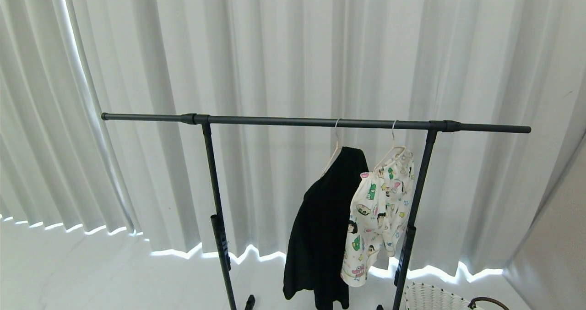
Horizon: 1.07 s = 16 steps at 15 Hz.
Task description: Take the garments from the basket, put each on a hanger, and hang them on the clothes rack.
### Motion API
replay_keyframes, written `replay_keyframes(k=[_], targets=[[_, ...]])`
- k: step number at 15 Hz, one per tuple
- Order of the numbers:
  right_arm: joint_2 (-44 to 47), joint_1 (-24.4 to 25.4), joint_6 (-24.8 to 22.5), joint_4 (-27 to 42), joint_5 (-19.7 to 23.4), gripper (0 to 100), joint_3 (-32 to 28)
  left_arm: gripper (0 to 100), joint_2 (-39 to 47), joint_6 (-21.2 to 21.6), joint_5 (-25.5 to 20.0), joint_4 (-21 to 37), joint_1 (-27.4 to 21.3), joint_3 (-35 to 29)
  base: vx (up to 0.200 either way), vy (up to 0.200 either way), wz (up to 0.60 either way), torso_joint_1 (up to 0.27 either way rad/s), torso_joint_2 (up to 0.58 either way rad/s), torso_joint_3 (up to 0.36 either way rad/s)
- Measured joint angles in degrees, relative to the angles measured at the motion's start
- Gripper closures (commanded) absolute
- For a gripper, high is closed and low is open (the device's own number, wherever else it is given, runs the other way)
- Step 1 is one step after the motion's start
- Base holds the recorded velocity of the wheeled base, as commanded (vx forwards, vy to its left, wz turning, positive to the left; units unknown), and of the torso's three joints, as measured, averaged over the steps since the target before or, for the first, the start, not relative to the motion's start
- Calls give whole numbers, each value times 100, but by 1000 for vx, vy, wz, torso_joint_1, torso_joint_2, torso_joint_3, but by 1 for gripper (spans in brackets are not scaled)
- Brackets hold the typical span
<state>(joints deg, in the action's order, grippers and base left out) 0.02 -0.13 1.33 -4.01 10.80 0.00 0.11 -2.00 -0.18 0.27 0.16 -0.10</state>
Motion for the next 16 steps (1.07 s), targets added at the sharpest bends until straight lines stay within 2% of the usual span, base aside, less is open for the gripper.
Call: replay_keyframes(k=[16], targets=[[0,0,0,0,-2,0,0,0,0,0,2,0,0,0,0,0,0,0,0,0]])
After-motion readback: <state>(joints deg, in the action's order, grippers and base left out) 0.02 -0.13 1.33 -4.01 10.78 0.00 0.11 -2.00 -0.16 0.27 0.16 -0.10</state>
